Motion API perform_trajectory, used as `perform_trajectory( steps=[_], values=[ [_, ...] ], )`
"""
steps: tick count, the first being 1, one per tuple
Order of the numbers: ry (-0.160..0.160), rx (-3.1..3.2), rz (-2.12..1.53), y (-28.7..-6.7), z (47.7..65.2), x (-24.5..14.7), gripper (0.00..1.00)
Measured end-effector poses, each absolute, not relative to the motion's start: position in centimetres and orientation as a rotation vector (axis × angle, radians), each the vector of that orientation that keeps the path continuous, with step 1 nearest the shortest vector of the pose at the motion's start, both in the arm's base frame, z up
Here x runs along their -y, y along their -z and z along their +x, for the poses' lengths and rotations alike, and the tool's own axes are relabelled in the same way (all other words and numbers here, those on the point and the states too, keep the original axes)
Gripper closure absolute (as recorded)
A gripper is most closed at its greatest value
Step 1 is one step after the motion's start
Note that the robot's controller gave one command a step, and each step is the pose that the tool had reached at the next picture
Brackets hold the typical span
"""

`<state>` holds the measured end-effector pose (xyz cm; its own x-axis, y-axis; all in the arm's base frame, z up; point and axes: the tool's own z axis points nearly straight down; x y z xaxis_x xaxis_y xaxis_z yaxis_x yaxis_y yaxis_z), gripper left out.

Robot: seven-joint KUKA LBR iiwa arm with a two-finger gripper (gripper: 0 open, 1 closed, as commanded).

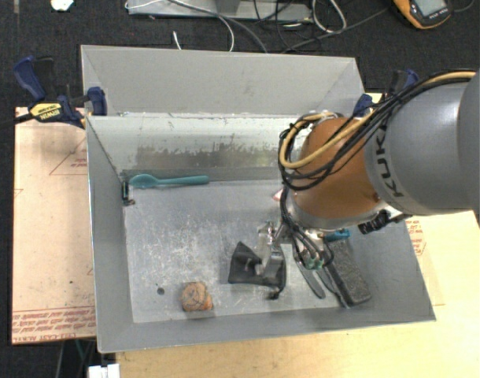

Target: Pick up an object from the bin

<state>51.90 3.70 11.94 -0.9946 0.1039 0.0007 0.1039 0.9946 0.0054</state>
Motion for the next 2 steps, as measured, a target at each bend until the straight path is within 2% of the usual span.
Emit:
perform_trajectory(
  steps=[1, 2],
  values=[
    [0.010, 3.133, -0.252, -18.7, 52.3, -6.3, 1.00],
    [0.010, 3.147, 0.079, -15.2, 53.4, -6.2, 1.00]
  ],
)
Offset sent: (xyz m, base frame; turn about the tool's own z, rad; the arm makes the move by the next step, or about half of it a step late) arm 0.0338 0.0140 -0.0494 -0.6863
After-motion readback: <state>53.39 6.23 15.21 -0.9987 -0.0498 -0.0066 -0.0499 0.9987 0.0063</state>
